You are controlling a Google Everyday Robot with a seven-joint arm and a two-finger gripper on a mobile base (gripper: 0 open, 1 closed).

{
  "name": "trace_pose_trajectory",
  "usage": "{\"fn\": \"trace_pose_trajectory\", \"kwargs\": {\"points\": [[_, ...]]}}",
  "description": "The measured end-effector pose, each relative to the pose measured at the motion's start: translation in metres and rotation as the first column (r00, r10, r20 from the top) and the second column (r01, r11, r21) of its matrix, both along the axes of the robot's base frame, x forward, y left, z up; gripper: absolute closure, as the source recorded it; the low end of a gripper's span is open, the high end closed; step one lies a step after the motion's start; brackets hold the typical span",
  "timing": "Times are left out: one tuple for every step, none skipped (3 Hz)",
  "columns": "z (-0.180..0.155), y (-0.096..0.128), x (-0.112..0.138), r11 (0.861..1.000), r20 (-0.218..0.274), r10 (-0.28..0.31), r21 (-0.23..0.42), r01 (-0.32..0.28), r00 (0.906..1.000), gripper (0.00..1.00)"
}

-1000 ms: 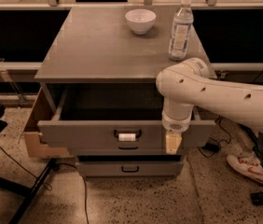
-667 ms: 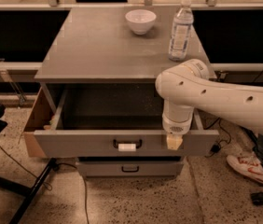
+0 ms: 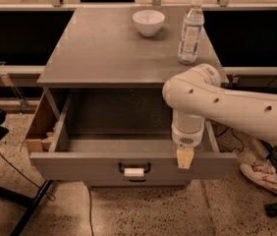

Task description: Open top drawer

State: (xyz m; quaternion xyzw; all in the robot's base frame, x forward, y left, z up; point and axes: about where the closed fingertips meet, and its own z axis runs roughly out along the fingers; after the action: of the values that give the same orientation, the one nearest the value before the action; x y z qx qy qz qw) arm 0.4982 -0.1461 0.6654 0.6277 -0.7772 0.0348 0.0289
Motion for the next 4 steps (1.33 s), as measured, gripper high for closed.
{"fn": "trace_pose_trajectory", "kwargs": {"points": [[0.0,0.0,0.0,1.0,0.0,0.0,0.0,0.0,1.0,0.74],[0.0,0.0,0.0,1.0,0.0,0.0,0.0,0.0,1.0,0.52],[0.0,0.0,0.0,1.0,0.0,0.0,0.0,0.0,1.0,0.2],[0.0,0.0,0.0,1.0,0.0,0.0,0.0,0.0,1.0,0.0]]}}
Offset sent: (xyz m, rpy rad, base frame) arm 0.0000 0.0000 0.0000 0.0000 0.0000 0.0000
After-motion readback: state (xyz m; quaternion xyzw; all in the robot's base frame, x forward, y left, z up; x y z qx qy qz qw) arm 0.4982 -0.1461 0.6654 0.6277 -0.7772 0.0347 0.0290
